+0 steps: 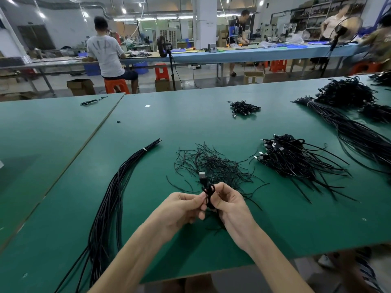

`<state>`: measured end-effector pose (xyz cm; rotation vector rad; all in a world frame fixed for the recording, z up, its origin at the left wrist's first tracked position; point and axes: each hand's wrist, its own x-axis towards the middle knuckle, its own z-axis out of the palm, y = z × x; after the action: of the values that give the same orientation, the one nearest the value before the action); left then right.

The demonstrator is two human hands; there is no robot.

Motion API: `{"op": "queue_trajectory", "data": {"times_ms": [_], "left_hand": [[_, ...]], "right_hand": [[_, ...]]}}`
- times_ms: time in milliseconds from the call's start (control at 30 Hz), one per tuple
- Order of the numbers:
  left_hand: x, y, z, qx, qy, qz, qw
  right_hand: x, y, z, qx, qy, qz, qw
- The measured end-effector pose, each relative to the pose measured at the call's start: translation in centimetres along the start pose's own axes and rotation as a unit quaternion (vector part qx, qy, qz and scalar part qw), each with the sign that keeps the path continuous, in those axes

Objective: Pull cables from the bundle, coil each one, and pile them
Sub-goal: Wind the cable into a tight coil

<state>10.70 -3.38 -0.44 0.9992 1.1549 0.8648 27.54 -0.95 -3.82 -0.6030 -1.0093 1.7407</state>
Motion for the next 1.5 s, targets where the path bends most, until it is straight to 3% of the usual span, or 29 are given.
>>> {"op": "queue_trajectory", "data": {"times_ms": [133,267,367,467,667,867,1000,1133,1200,1500], "left_hand": [[-0.1,0.3,-1.2,-0.008,-0.042,-0.027,0.999],[-0.1,-0.1,-1.1,0.122,0.046,0.084,0.988],[0.4,-0.9,-0.5,0.227,0.155,0.208,0.939],[0.6,-1.4,0.2,0.258,0.169,0.282,0.909],[0.5,-1.4,0.5,0.413,0.192,0.360,0.814],[0.2,-1.3,1.6,0.474,0.248,0.404,0.742],[0.5,-1.9,2.4,0.461,0.265,0.364,0.764],[1.1,-2.4,3.2,0.322,0.266,0.302,0.857],[1.1,-2.4,3.7,0.257,0.270,0.281,0.884],[0.6,-1.3,3.5,0.248,0.251,0.213,0.911]], "right_hand": [[0.0,0.1,0.1,-0.037,-0.021,-0.012,0.999],[0.2,0.2,0.3,-0.062,0.022,0.000,0.998],[0.3,0.2,0.1,-0.017,0.060,0.011,0.998],[0.3,0.1,0.1,0.000,0.065,0.012,0.998],[0.2,0.0,0.1,0.017,0.058,0.024,0.998],[0.1,0.0,0.2,-0.002,0.053,0.032,0.998],[0.1,-0.1,0.2,0.023,0.057,0.036,0.997],[0.1,-0.3,0.2,0.052,0.045,0.037,0.997],[0.1,-0.3,0.1,0.066,0.042,0.041,0.996],[0.0,-0.1,0.1,0.058,0.043,0.026,0.997]]}}
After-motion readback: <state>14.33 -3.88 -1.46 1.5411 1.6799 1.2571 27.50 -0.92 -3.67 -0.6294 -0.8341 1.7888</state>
